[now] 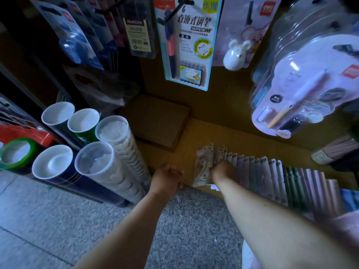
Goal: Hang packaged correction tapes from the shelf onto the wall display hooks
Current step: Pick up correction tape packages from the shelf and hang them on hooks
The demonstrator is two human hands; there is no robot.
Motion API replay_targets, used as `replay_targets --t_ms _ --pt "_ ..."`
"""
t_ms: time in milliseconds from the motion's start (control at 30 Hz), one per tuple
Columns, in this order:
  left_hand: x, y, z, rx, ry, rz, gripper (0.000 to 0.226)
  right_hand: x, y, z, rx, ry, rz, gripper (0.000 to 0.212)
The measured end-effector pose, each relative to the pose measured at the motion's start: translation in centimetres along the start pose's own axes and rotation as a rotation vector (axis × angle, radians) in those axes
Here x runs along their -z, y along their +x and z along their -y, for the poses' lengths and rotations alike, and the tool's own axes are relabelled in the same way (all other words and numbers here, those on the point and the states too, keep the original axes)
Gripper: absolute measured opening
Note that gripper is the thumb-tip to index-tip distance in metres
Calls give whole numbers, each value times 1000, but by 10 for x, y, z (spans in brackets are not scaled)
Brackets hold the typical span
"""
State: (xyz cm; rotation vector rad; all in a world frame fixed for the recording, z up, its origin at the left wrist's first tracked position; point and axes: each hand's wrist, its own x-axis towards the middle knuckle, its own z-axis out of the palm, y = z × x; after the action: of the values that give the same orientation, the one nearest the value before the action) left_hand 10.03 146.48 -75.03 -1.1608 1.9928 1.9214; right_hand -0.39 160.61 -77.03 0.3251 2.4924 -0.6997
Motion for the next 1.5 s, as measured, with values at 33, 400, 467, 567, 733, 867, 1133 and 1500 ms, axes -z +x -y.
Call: replay_targets --t_ms 33,400,467,567,733,867,1133,1500 --pt "0 1 1 -11 7 -8 19 1 -3 1 24 11 -30 30" --pt "-6 -2 4 -59 -125 -76 33 2 -30 -8 338 294 150 21" --pt "-5 -1 7 -58 -156 -65 29 1 -30 -12 347 310 131 13" --pt "-4 2 11 -61 -187 -49 27 8 -21 -18 280 221 -68 24" --pt "-5 6 19 -60 -219 -21 27 6 19 -39 40 24 -139 52" --pt "-6 8 23 -58 -224 -8 26 -1 22 -38 45 -207 -165 70" --pt "-7 9 22 -47 -199 -33 25 1 14 -28 -45 -150 -84 33" --pt "-1 4 16 -80 -241 -122 68 33 -14 -7 112 106 -163 23"
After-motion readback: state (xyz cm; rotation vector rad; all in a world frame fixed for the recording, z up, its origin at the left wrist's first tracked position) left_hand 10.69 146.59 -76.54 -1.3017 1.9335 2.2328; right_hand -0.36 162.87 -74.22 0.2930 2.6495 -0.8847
